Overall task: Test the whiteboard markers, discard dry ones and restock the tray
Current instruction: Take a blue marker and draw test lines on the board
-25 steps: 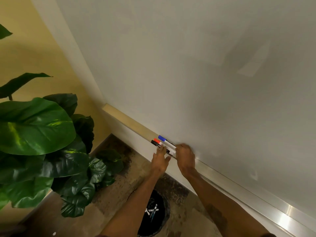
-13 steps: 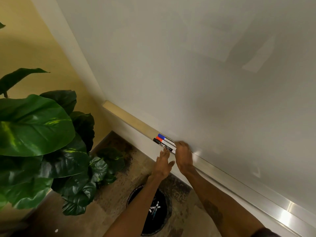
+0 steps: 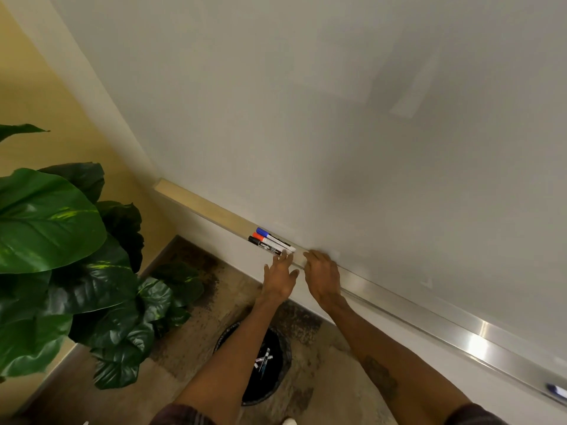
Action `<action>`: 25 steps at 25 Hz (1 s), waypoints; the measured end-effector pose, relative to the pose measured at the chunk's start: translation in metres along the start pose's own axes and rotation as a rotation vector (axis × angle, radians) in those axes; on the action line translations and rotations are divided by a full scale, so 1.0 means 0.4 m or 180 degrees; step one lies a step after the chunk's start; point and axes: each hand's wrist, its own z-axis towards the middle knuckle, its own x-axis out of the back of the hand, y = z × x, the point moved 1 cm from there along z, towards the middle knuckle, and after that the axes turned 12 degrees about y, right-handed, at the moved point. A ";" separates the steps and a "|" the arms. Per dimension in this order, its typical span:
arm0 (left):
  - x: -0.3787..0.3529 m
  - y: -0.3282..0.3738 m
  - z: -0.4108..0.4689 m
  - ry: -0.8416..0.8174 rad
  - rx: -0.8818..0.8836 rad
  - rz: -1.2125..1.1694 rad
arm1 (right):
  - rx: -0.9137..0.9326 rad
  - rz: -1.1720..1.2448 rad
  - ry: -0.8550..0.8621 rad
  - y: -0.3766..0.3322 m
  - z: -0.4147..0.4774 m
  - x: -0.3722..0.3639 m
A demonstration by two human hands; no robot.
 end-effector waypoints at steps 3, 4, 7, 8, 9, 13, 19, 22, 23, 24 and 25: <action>-0.027 0.063 -0.022 -0.0013 -0.0095 0.0023 | -0.0068 -0.0088 0.0154 0.051 -0.047 0.059; -0.038 0.087 -0.034 -0.0051 -0.0131 0.0020 | -0.0115 -0.0121 0.0236 0.072 -0.065 0.080; -0.081 0.166 -0.082 -0.0200 -0.0304 0.0041 | -0.0312 -0.0211 0.0337 0.148 -0.113 0.150; -0.099 0.193 -0.101 -0.0241 -0.0356 0.0011 | -0.0345 -0.0251 0.0348 0.176 -0.129 0.178; -0.119 0.224 -0.124 -0.0280 -0.0406 -0.0028 | -0.0387 -0.0279 0.0371 0.207 -0.146 0.209; -0.211 0.352 -0.223 -0.0411 -0.0574 -0.0041 | -0.0687 -0.0285 0.0429 0.343 -0.222 0.352; -0.354 0.525 -0.375 -0.0524 -0.0679 -0.0115 | -0.0997 -0.0404 0.0470 0.568 -0.356 0.545; -0.418 0.617 -0.440 -0.0574 -0.0740 -0.0166 | -0.1195 -0.0387 0.0503 0.683 -0.418 0.613; -0.439 0.647 -0.458 -0.0607 -0.0755 -0.0165 | -0.1262 -0.0373 0.0535 0.722 -0.436 0.631; -0.460 0.678 -0.477 -0.0642 -0.0756 -0.0164 | -0.1337 -0.0357 0.0556 0.759 -0.454 0.652; -0.482 0.704 -0.490 -0.0677 -0.0735 -0.0178 | -0.1376 -0.0341 0.0586 0.795 -0.471 0.669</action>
